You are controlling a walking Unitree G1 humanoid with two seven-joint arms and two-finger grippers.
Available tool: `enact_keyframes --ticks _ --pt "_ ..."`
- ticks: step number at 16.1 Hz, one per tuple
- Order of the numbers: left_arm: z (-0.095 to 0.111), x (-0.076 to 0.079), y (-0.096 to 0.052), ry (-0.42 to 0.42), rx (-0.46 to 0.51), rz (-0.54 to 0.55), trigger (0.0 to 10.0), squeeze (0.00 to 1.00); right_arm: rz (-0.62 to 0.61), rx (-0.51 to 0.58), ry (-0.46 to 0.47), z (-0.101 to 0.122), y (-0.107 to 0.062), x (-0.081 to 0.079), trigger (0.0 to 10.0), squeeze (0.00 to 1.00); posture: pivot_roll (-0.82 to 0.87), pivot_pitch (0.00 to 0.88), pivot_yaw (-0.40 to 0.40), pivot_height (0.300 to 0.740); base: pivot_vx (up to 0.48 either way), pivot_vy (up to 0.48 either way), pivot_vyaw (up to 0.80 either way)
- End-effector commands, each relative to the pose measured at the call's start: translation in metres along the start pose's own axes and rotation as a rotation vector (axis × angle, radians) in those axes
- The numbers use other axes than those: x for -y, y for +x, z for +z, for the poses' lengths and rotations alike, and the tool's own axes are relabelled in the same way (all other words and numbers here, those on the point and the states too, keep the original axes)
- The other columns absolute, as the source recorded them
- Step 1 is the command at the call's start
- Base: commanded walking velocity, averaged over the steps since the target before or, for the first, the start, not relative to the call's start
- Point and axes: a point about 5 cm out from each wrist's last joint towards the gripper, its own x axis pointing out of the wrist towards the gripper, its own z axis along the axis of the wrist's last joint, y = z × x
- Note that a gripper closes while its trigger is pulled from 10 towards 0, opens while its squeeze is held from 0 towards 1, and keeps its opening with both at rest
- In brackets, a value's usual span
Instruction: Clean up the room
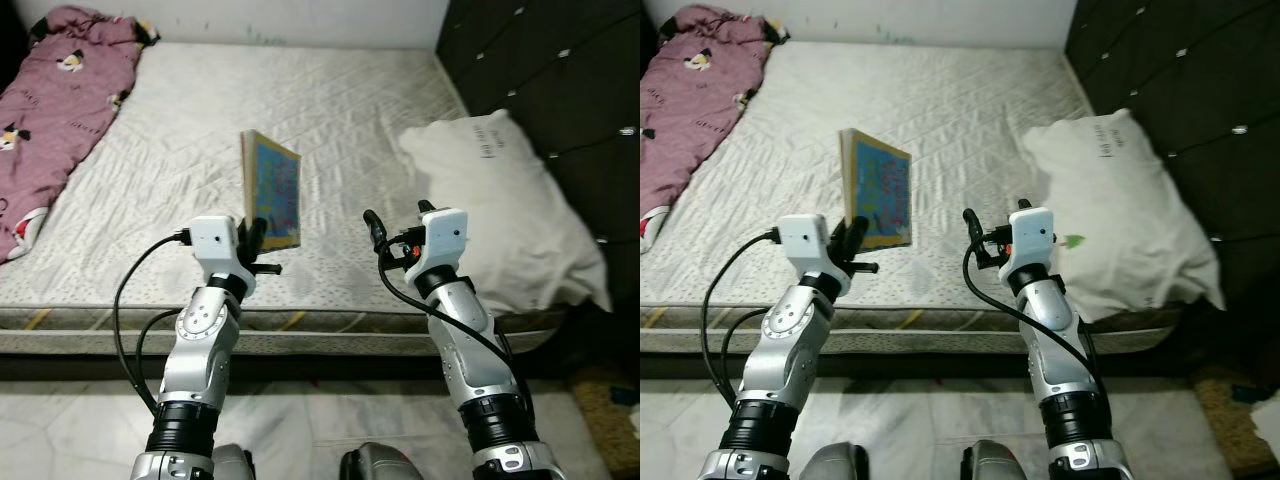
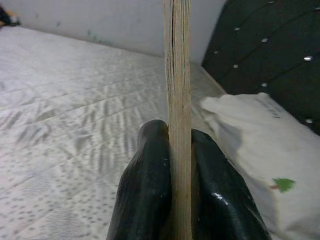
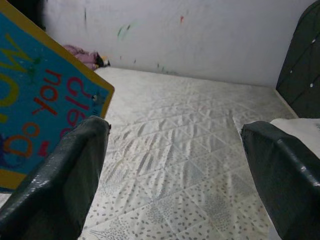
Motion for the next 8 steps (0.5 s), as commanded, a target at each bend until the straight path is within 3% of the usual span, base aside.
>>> enact_keyframes --ticks 1,8 --pt "0.0134 -0.0027 0.0021 0.012 0.062 -0.003 10.0 0.00 0.004 0.008 0.002 0.0024 0.0019 -0.0014 10.0 0.00 -0.01 0.056 -0.043 0.740 0.311 0.000 0.00" --pt "0.0131 -0.0018 0.0019 0.010 0.063 -0.012 10.0 0.00 0.006 0.008 0.000 0.0025 0.0020 -0.0015 10.0 0.00 -0.01 0.054 -0.043 0.740 0.325 0.000 0.00"
